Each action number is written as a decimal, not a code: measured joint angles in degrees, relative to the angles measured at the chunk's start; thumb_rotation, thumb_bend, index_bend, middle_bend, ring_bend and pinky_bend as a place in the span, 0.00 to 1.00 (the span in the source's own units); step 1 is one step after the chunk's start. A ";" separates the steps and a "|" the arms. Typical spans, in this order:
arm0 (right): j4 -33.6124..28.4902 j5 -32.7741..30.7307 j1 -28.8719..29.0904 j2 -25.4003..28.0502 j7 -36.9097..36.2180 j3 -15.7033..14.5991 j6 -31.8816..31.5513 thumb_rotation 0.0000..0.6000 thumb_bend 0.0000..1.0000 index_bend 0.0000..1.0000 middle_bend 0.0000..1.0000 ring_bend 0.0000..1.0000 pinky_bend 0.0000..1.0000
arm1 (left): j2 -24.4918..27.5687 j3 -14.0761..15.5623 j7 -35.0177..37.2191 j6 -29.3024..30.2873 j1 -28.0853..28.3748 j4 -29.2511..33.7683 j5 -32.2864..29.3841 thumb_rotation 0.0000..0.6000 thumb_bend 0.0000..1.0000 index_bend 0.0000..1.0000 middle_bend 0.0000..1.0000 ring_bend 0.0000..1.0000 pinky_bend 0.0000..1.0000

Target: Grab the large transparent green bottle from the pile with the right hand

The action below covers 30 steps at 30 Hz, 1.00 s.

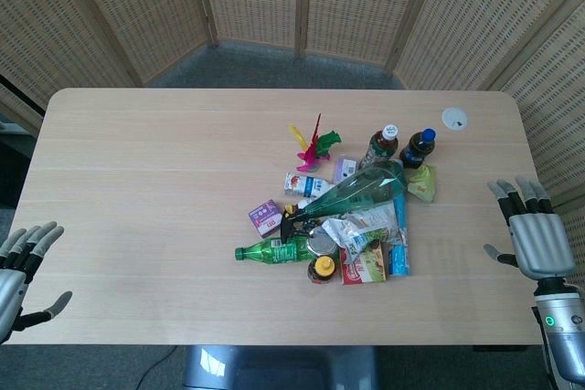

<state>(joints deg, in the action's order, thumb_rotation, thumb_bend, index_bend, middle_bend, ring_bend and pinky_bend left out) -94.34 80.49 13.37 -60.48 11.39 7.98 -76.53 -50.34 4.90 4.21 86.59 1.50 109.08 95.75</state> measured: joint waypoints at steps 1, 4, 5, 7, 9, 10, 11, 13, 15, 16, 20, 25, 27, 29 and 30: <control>-0.08 -0.14 -0.04 -0.04 -0.16 -0.01 -0.02 1.00 0.06 0.04 0.13 0.00 0.00 | -0.08 -0.02 0.07 -0.16 0.08 -0.01 -0.06 1.00 0.32 0.05 0.00 0.00 0.00; -0.37 -0.40 -0.14 -0.07 -0.82 -0.11 0.05 1.00 0.06 0.04 0.13 0.00 0.00 | -0.29 -0.05 0.34 -0.43 0.22 -0.11 -0.09 1.00 0.32 0.05 0.00 0.00 0.00; -0.47 -0.42 -0.18 -0.03 -1.09 -0.20 0.11 1.00 0.06 0.04 0.13 0.00 0.00 | -0.32 0.00 0.34 -0.41 0.19 -0.16 0.05 1.00 0.32 0.05 0.00 0.00 0.00; -0.82 -0.23 -0.29 0.18 -1.93 -0.38 0.12 1.00 0.06 0.03 0.11 0.00 0.00 | -0.35 0.13 0.40 -0.17 0.05 -0.23 0.42 1.00 0.32 0.05 0.00 0.00 0.00; -1.31 0.30 -0.35 0.52 -2.96 -0.46 -0.07 1.00 0.06 0.03 0.10 0.00 0.00 | -0.33 0.29 0.71 0.45 -0.27 -0.37 0.83 1.00 0.32 0.05 0.00 0.00 0.00; -1.74 0.86 -0.34 0.86 -3.75 -0.46 -0.26 1.00 0.06 0.03 0.10 0.00 0.00 | -0.29 0.34 0.93 0.73 -0.40 -0.44 0.98 1.00 0.32 0.05 0.00 0.00 0.00; -2.08 1.39 -0.29 1.15 -4.30 -0.43 -0.41 1.00 0.06 0.03 0.09 0.00 0.00 | -0.19 0.38 1.19 1.06 -0.55 -0.55 1.18 1.00 0.32 0.05 0.00 0.00 0.00; -3.01 2.66 0.16 1.84 -5.00 -0.22 -0.57 1.00 0.06 0.03 0.09 0.00 0.00 | -0.06 0.40 1.32 1.30 -0.63 -0.63 1.50 1.00 0.32 0.05 0.00 0.00 0.00; -3.81 3.31 0.99 2.21 -5.16 0.05 -0.23 1.00 0.06 0.02 0.09 0.00 0.00 | 0.00 0.39 1.40 1.41 -0.60 -0.57 1.89 1.00 0.32 0.05 0.00 0.00 0.00; -4.37 3.67 1.69 2.37 -5.13 0.23 0.33 1.00 0.06 0.02 0.09 0.00 0.00 | 0.02 0.38 1.45 1.42 -0.56 -0.51 2.05 1.00 0.32 0.05 0.00 0.00 0.00; -6.24 4.58 4.60 2.52 -4.55 0.87 3.52 1.00 0.06 0.01 0.09 0.00 0.00 | 0.21 0.33 1.70 1.47 -0.46 -0.35 2.25 1.00 0.32 0.05 0.00 0.00 0.00; -8.73 4.37 9.60 1.99 -3.10 1.94 9.92 1.00 0.06 0.01 0.09 0.00 0.00 | 0.31 0.46 2.25 1.58 -0.78 -0.78 1.69 1.00 0.32 0.05 0.00 0.00 0.00; -9.40 4.00 11.58 1.42 -2.32 2.30 12.35 1.00 0.07 0.01 0.09 0.00 0.00 | 0.26 0.48 2.65 1.64 -0.96 -1.17 1.24 1.00 0.32 0.05 0.00 0.00 0.00; -9.92 3.31 13.91 0.30 -1.37 2.71 15.02 1.00 0.07 0.01 0.09 0.00 0.00 | 0.12 0.47 3.07 1.64 -1.07 -1.63 0.86 1.00 0.32 0.05 0.00 0.00 0.00; -10.06 2.89 14.87 -0.30 -0.98 2.87 16.10 1.00 0.06 0.01 0.09 0.00 0.00 | 0.04 0.46 3.22 1.60 -1.08 -1.82 0.74 1.00 0.32 0.05 0.00 0.00 0.00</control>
<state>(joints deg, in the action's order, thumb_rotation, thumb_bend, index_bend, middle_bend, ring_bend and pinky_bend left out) -104.40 83.38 28.24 -60.78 10.41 10.84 -60.43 -50.30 5.35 7.43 88.19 0.42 107.26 96.49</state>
